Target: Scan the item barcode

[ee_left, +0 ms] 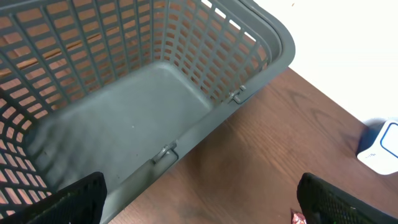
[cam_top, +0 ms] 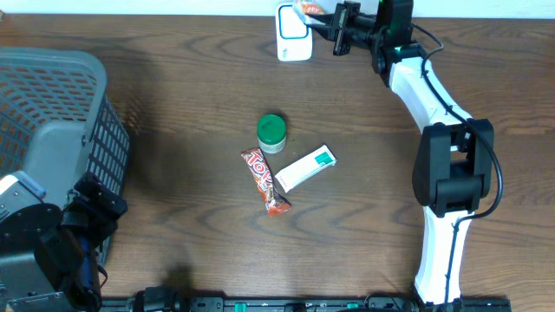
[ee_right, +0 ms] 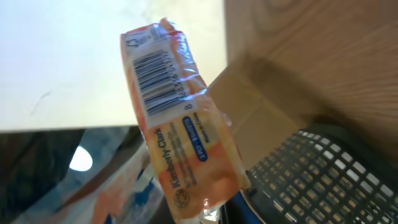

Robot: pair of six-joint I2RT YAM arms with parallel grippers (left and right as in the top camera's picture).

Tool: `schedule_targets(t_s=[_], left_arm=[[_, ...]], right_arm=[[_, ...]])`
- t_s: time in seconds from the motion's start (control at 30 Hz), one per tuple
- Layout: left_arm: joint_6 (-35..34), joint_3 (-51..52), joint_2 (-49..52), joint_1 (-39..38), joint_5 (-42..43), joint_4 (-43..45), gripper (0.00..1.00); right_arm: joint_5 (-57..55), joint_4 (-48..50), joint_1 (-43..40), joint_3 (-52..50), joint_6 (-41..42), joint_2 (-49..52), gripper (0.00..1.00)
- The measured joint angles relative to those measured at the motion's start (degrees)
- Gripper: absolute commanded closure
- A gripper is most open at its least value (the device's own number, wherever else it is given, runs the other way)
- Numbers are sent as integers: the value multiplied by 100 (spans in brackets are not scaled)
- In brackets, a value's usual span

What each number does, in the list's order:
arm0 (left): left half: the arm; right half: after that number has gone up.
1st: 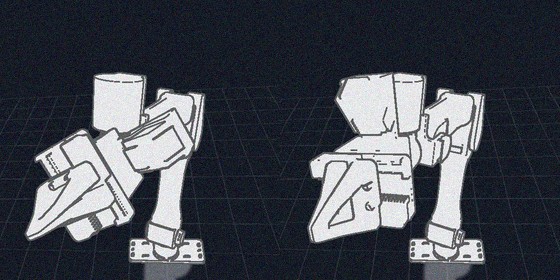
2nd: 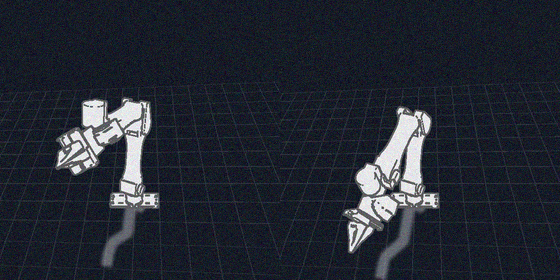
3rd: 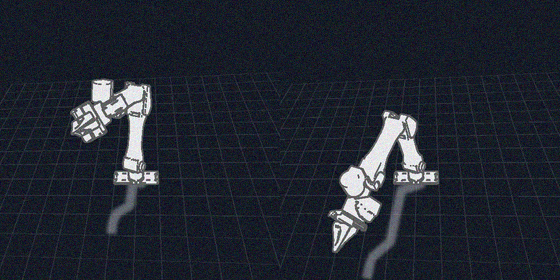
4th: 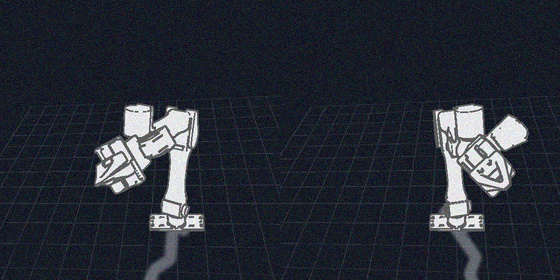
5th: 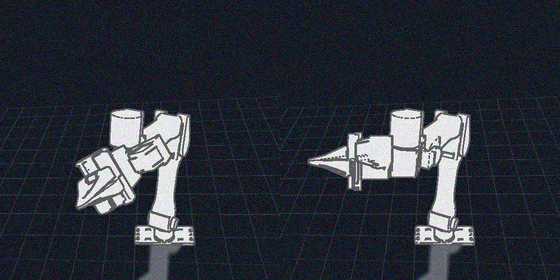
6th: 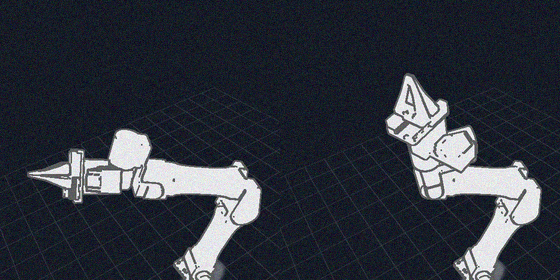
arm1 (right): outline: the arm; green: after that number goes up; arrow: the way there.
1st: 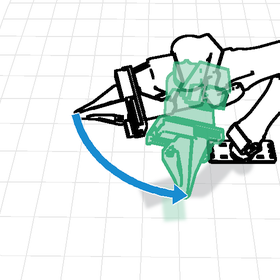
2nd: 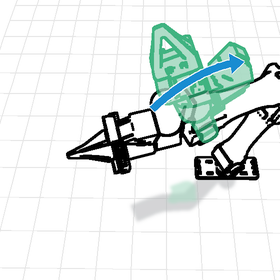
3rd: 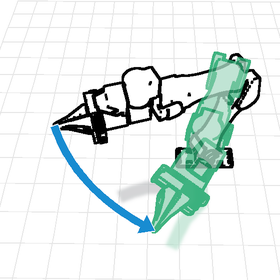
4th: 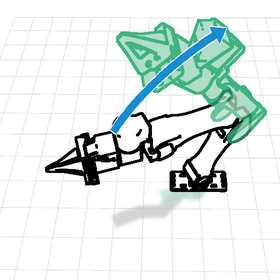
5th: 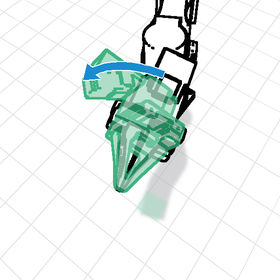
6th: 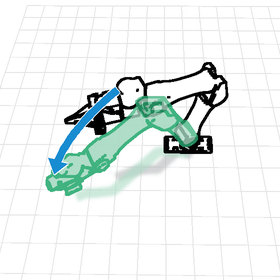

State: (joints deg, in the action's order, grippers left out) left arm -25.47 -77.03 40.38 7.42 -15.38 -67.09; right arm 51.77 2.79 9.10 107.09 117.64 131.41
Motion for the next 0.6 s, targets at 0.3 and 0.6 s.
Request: schedule_targets(t_s=[0.3,0.6], left_arm=[[0,0,0,0,0,0,2],[0,0,0,0,0,0,2]], right_arm=[[22,-76,125,0,0,87,99],[-214,1204,409,-2,2,933,99]])
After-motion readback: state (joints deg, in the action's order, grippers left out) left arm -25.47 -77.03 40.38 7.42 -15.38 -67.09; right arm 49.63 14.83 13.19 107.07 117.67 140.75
